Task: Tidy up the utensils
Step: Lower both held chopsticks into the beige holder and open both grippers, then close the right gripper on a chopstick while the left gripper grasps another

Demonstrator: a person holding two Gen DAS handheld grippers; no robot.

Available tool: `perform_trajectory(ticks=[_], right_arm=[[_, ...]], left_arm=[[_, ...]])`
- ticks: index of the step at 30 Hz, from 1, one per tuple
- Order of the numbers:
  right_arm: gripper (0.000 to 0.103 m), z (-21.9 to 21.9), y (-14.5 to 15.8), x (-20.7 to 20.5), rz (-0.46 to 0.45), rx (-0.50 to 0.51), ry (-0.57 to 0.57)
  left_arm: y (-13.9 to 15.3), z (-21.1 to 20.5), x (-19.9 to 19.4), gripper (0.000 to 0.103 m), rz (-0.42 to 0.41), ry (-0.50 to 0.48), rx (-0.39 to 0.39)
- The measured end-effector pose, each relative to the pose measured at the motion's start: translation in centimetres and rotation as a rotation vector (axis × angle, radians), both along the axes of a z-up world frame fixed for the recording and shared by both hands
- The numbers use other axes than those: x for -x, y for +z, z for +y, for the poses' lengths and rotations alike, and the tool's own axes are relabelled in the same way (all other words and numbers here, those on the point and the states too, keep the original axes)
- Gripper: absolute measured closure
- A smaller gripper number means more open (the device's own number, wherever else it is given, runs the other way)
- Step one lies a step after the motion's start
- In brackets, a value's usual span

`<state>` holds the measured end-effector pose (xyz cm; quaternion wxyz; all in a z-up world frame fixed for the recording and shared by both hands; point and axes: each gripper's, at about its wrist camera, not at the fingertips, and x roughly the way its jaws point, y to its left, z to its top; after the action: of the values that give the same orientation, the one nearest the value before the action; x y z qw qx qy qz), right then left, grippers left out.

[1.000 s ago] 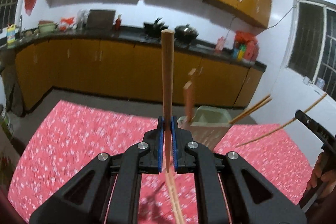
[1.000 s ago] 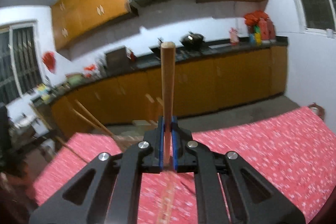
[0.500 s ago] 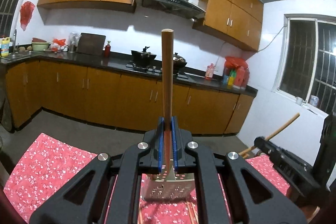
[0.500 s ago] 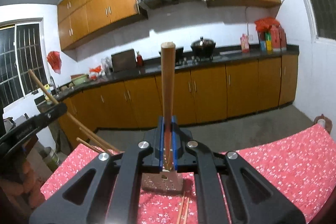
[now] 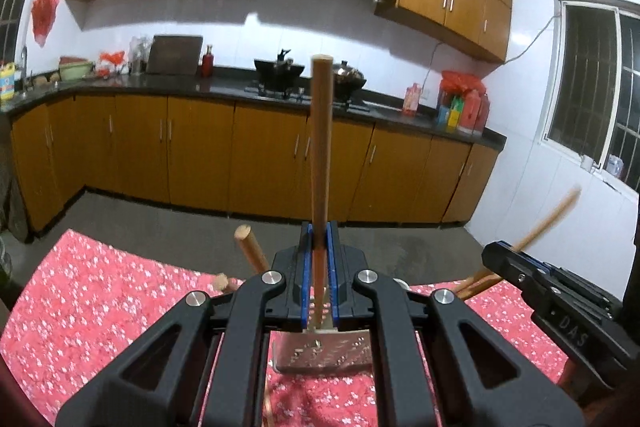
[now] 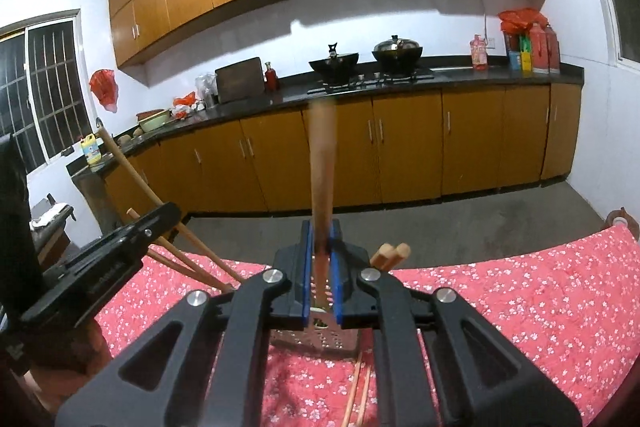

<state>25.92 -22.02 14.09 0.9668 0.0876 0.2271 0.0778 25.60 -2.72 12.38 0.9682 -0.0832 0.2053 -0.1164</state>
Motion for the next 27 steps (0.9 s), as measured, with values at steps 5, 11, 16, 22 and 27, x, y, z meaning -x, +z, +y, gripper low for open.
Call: perform_trajectory(ticks=[5,11,16,22,27], right_arm=[[0.073,-0.7,1.6,2.2,-0.065,-0.026,-0.022],[0.073,-2.6,3.0,6.8,-0.145,-0.042,-0.073],[0.073,-4.6,0.1,10.1,-0.109,-0.019,-0.153],[0.076,-5.4,-10.4,9.2,0.239,-0.036,-0.141],[0.082,-2.9,-17.4,9.8,0.428,-0.040,-0.060]], left_arm=[[1.1,1.6,1.3,0.074,-0.030,0.018,0.031],[2.4,4.1,4.3,0.073,-0.069,0.036,0.091],[1.7,6.9,7.5,0.073,-0.077,0.062,0.151],[-3.7,7.3,8.4,0.073,0.054,0.086,0.062],[-10.6,6.5,8.5,0.074,0.244,0.058,-0.014]])
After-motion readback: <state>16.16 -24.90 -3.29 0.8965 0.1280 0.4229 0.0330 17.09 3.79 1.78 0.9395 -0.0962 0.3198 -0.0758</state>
